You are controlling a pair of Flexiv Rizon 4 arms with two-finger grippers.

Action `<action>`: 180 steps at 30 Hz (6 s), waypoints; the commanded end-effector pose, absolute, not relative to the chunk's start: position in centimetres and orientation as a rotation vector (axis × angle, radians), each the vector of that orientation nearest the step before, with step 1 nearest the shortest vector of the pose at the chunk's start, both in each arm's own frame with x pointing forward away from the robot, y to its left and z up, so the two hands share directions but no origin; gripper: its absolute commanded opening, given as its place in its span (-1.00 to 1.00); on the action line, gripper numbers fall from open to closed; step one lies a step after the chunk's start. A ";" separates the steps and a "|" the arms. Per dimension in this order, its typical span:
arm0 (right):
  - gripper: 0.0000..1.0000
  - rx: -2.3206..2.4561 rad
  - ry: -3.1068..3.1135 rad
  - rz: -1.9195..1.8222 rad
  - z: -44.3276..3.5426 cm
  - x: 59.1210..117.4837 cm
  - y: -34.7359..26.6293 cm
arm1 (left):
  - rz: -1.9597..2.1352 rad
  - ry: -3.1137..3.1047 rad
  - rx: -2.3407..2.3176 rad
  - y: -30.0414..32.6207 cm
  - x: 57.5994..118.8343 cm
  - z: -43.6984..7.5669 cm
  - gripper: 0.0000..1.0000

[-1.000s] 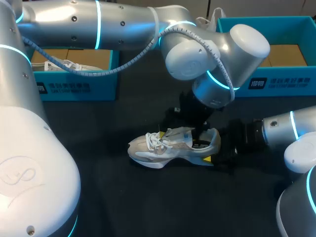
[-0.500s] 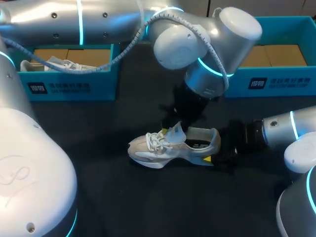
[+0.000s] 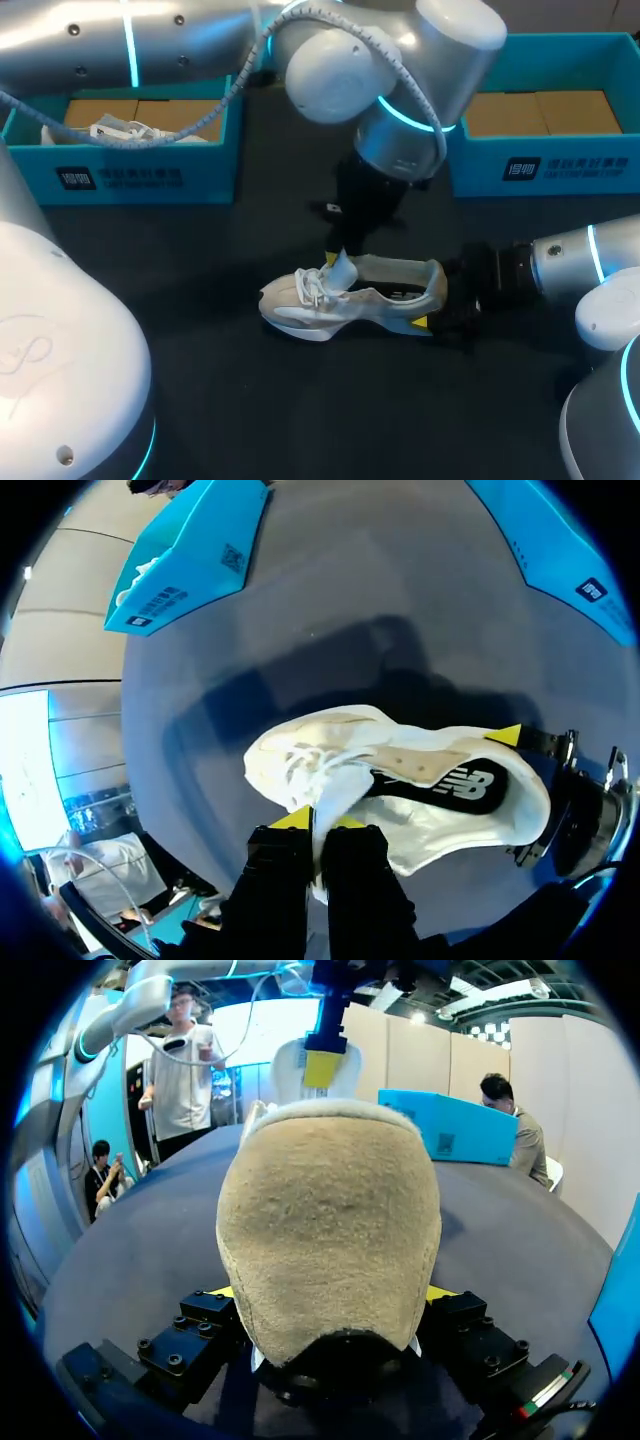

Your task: Take the shoe out of the shoebox, open the shoe tongue, remove and reinsert the insole, then place the shoe into the shoebox

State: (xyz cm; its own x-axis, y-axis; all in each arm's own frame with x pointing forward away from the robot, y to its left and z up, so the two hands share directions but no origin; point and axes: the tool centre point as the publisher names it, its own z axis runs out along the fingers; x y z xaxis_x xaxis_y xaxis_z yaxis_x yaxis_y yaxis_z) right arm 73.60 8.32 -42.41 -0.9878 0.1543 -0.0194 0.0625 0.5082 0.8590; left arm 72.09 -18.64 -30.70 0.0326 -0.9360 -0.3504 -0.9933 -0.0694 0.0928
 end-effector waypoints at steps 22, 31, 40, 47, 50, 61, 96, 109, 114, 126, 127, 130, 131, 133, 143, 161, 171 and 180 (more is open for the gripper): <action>-1.00 0.192 2.649 1.494 -42.8 73.7 8.5 | 0.407 2.010 -2.168 -12.4 70.6 -32.1 -1.00; -1.00 0.192 2.649 1.494 -42.8 73.7 8.5 | 0.458 1.947 -2.199 -10.9 70.5 -34.5 -0.71; -1.00 0.192 2.649 1.494 -42.8 73.7 8.5 | 0.528 1.896 -2.221 -9.4 70.5 -36.2 -0.63; -1.00 0.192 2.649 1.494 -42.8 73.7 8.5 | 0.528 1.870 -2.225 -8.6 70.6 -37.4 -0.47; -1.00 0.192 2.649 1.494 -42.8 73.7 8.5 | 0.531 1.872 -2.221 -8.3 70.7 -37.8 -0.22; -1.00 0.192 2.649 1.494 -42.8 73.7 8.5 | 0.530 1.879 -2.212 -7.3 70.8 -37.4 -0.07; -1.00 0.192 2.649 1.494 -42.8 73.7 8.5 | 0.226 2.268 -1.955 -12.4 70.7 -27.3 1.00; -1.00 0.192 2.649 1.494 -42.8 73.7 8.5 | 0.000 2.659 -1.465 -15.5 72.0 -22.6 1.00; -1.00 0.192 2.649 1.494 -42.8 73.7 8.5 | -0.061 2.933 -0.978 -16.1 72.2 -22.3 1.00; -1.00 0.192 2.649 1.494 -42.8 73.7 8.5 | -0.399 3.118 -0.219 -19.2 71.0 -21.0 1.00; -1.00 0.192 2.649 1.494 -42.8 73.7 8.5 | -0.411 3.117 -0.204 -19.6 70.9 -21.0 1.00; -1.00 0.192 2.649 1.494 -42.8 73.7 8.5 | -0.436 3.141 -0.141 -20.8 70.5 -21.2 -0.26; -1.00 0.192 2.649 1.494 -42.8 73.7 8.5 | -0.445 3.147 -0.126 -21.2 70.3 -21.4 -1.00; -1.00 0.192 2.649 1.494 -42.8 73.7 8.5 | -0.457 3.166 -0.059 -22.0 70.1 -21.9 -1.00; -1.00 0.192 2.649 1.494 -42.8 73.7 8.5 | -0.418 3.230 0.083 -24.1 69.8 -25.1 -1.00; -1.00 0.192 2.649 1.494 -42.8 73.7 8.5 | -0.259 3.318 0.059 -26.3 71.9 -31.8 -1.00; -1.00 0.192 2.649 1.494 -42.8 73.7 8.5 | -0.259 3.318 0.059 -26.3 71.9 -31.8 -1.00; -1.00 0.192 2.649 1.494 -42.8 73.7 8.5 | -0.259 3.318 0.059 -26.3 71.9 -31.8 -1.00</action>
